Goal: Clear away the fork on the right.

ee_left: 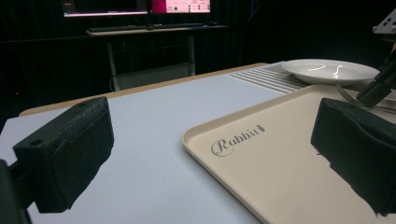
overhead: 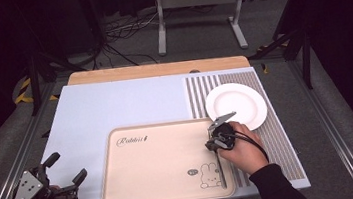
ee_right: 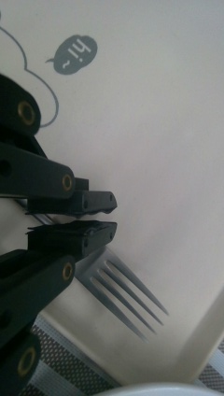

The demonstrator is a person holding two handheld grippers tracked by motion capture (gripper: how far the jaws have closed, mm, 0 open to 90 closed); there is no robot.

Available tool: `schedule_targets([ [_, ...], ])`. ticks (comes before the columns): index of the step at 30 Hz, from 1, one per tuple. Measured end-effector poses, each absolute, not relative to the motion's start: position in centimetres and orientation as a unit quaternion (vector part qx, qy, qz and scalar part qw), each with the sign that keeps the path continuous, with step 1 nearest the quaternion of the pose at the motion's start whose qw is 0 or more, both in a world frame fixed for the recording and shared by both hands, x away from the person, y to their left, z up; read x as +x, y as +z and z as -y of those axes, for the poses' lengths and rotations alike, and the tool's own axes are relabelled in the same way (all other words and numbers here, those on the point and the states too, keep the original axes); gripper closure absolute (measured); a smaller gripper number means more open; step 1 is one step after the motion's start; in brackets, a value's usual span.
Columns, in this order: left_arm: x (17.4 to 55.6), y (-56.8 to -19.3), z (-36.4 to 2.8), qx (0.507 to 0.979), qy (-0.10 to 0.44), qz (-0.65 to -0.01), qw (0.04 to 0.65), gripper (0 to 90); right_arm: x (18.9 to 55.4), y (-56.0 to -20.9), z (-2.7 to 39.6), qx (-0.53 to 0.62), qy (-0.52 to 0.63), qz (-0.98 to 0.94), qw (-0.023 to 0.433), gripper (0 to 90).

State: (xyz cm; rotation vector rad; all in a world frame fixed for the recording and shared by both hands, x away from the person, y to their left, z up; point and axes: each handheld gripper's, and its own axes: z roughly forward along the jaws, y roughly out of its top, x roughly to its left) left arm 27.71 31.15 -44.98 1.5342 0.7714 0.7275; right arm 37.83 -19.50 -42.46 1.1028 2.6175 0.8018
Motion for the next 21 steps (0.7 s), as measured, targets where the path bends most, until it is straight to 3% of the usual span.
schedule_targets([
  [3,27.7,-45.0,-31.2,0.662,0.312,-0.332,0.596,0.1,37.6,-41.7,19.4,0.366,0.284,-0.881,0.091,60.8],
  [4,27.7,-45.0,-31.2,0.662,0.312,-0.332,0.596,0.1,37.5,-41.4,19.3,0.364,0.306,-0.875,0.094,41.6],
  [5,27.7,-45.0,-31.2,0.662,0.312,-0.332,0.596,0.1,37.5,-41.4,19.3,0.364,0.306,-0.875,0.094,41.6],
  [6,27.7,-45.0,-31.2,0.662,0.312,-0.332,0.596,0.1,37.4,-41.2,19.3,0.360,0.318,-0.872,0.099,33.5],
  [9,27.7,-45.0,-31.2,0.660,0.313,-0.332,0.596,0.1,37.3,-40.4,19.3,0.341,0.340,-0.869,0.116,21.9],
  [14,27.7,-45.0,-31.2,0.661,0.314,-0.332,0.596,0.1,36.9,-39.2,19.5,0.311,0.382,-0.863,0.113,19.8],
  [21,27.7,-44.9,-31.2,0.661,0.315,-0.331,0.595,0.1,36.1,-38.1,20.3,0.279,0.407,-0.858,0.145,15.9],
])
